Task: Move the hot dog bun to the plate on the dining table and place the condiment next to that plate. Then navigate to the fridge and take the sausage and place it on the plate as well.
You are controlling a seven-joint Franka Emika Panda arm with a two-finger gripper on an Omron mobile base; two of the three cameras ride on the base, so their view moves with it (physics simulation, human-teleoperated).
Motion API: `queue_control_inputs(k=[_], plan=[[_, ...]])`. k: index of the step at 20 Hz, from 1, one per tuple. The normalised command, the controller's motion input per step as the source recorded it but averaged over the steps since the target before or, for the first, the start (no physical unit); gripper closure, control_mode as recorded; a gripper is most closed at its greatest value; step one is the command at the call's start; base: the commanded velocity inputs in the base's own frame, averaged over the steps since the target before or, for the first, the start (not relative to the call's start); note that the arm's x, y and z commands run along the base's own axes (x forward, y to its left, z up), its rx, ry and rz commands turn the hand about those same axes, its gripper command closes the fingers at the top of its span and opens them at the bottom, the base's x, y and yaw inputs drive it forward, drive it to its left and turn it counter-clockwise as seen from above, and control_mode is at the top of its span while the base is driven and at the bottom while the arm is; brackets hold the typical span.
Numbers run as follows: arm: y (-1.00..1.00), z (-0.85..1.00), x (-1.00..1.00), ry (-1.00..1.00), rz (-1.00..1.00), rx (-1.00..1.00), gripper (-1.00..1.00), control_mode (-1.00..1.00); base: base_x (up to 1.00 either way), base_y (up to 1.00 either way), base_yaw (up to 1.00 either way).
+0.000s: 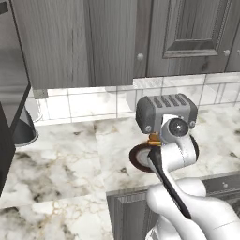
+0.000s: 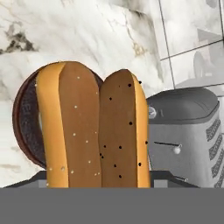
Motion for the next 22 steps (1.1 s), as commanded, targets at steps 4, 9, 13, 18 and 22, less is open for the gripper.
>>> queue_control_inputs(k=[4,9,13,18,22], plan=[[-0.19,0.75,-0.58,-0.12,-0.18,0.00,1.00,-1.00,0.00,0.00,0.00],[-0.25,0.80,-0.44,0.00,-0.18,0.05,1.00,-1.00,0.00,0.00,0.00],[-0.37,0.36,-0.70,-0.09,-0.14,0.10,1.00,-1.00,0.00,0.00,0.00],[-0.11,0.01,-0.52,-0.05,-0.11,0.03,1.00,-1.00,0.00,0.00,0.00],[0.00,0.00,-0.13,0.00,-0.01,0.00,1.00,-1.00,0.00,0.00,0.00]])
